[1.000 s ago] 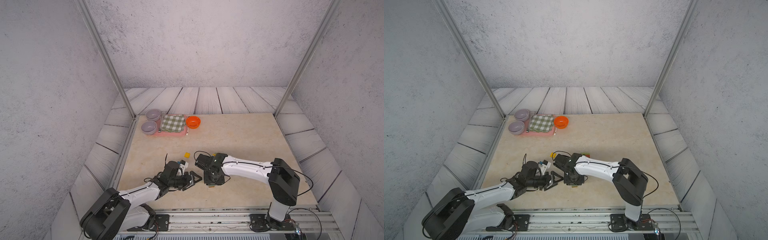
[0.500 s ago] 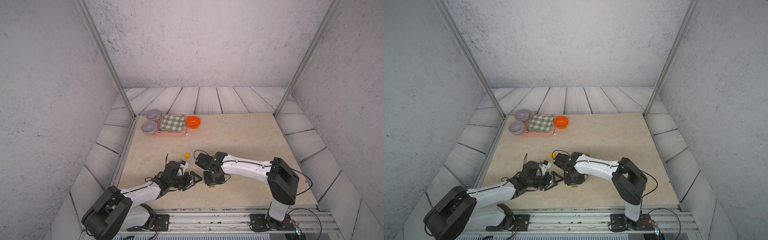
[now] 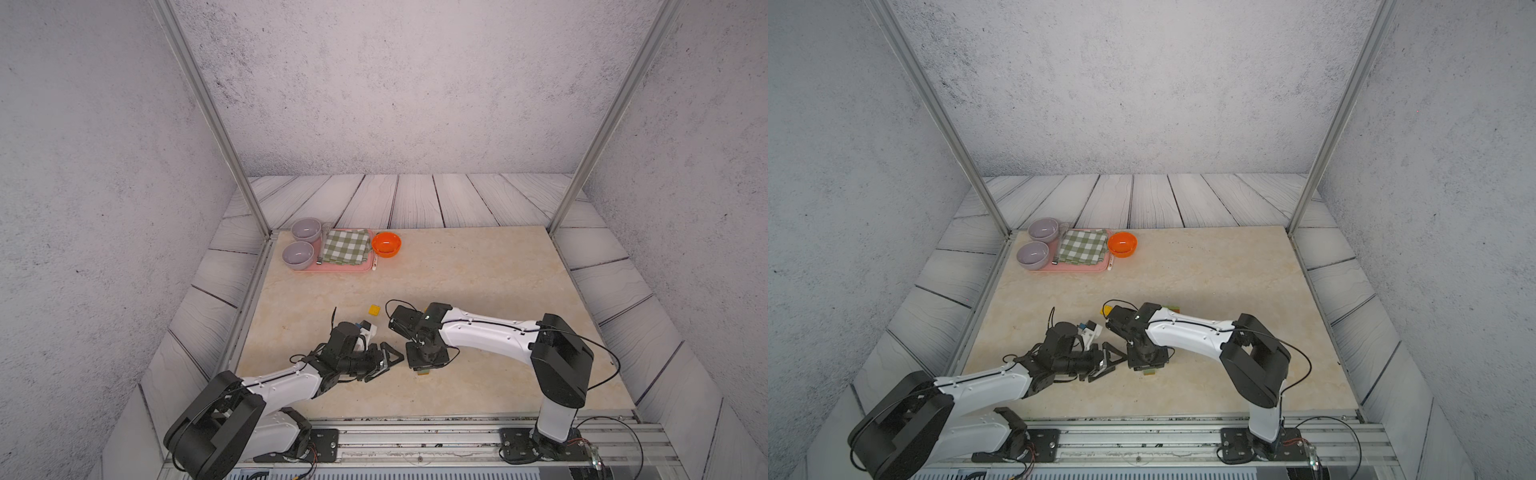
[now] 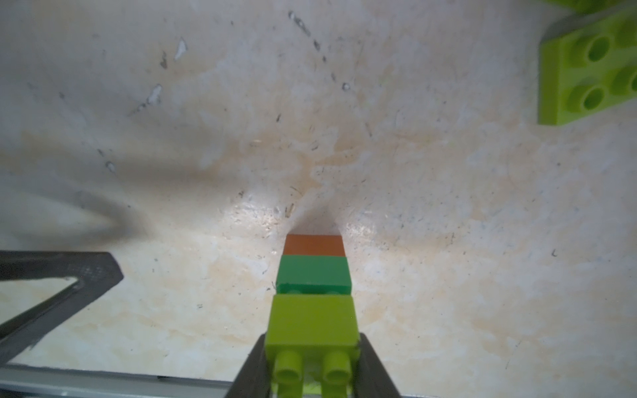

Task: Assemble the letter r with lego
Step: Assemble the lego brick with the lego brick.

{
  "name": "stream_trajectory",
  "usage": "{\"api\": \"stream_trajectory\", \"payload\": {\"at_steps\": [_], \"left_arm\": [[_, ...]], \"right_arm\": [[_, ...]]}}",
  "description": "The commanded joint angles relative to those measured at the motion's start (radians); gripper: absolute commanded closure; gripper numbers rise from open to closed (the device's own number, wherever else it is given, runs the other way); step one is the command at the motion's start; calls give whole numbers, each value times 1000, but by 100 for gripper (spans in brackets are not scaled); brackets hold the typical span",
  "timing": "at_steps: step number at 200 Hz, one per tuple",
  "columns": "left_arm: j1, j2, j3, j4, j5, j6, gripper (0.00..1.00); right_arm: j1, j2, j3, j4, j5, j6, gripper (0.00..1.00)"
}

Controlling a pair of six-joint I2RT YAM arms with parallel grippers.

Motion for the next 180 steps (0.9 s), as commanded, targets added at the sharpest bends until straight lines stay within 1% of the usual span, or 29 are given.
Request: {"api": "stream_trajectory", "payload": {"at_steps": [1, 33, 66, 86, 130, 158, 169, 180], "left_arm": [[-7, 3, 19, 19, -3, 14, 22], [-6, 3, 19, 17, -2, 16, 22], [-6, 5, 15, 20, -3, 16, 22], [-6, 7, 11, 22, -5, 15, 22], [-6, 12, 12, 28, -7, 12, 22], [-5, -6, -2, 30, -25, -4, 22], [-4, -28, -7, 27, -37, -9, 22], [-3, -60, -6, 8, -49, -9, 22]], "right_arm": [[7, 154, -65, 68, -24, 38, 100], [7, 157, -64, 57, -10, 43, 100], [7, 156, -121, 137, -92, 82, 100], [7, 180, -162, 186, -125, 105, 100], [23, 246, -162, 161, -104, 112, 100], [29, 251, -134, 117, -84, 116, 100], [31, 229, -109, 84, -60, 113, 94], [30, 198, -87, 59, -45, 109, 85]]}}
